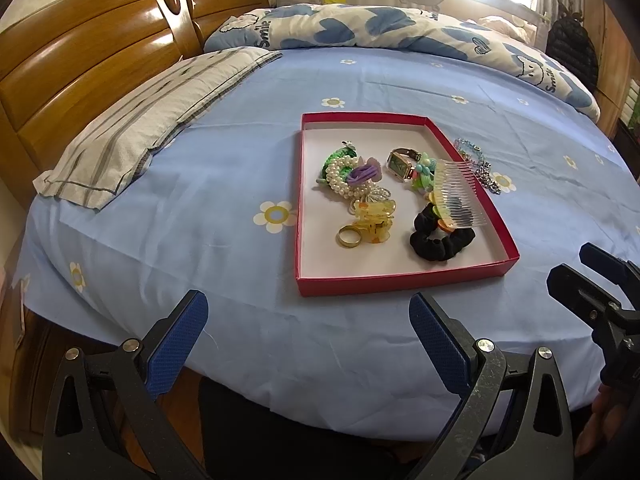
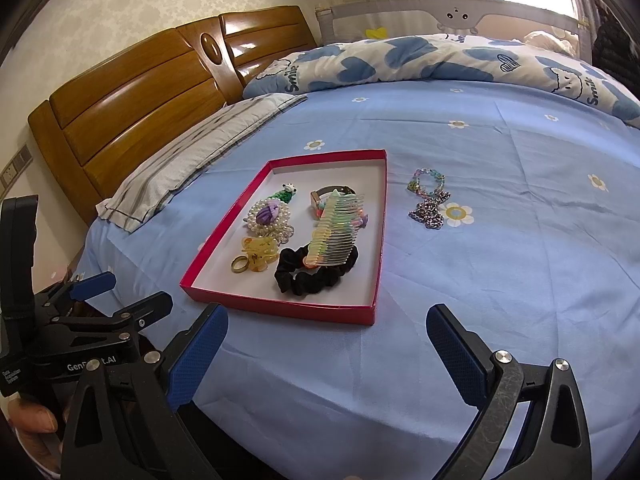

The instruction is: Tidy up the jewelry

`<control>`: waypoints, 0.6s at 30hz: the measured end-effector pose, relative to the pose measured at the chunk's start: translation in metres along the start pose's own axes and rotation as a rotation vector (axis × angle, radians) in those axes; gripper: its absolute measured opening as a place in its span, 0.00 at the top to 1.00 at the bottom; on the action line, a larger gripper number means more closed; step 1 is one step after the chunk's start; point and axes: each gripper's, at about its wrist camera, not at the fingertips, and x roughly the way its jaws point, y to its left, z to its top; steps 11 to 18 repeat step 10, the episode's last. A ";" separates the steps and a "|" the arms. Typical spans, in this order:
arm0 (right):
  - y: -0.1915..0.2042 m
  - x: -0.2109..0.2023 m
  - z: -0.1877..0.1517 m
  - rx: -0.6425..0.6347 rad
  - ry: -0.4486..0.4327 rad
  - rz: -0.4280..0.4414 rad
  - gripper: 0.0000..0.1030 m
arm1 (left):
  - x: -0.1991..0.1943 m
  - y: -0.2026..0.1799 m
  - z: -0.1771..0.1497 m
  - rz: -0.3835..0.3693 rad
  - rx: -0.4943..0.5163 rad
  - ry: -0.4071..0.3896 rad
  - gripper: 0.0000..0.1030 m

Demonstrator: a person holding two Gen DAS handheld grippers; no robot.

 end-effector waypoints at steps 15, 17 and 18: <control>-0.002 0.004 0.000 0.009 0.007 -0.001 0.02 | 0.007 -0.001 0.000 -0.010 0.003 0.014 0.01; -0.002 0.004 0.000 0.009 0.007 -0.001 0.02 | 0.007 -0.001 0.000 -0.010 0.003 0.014 0.01; -0.002 0.004 0.000 0.009 0.007 -0.001 0.02 | 0.007 -0.001 0.000 -0.010 0.003 0.014 0.01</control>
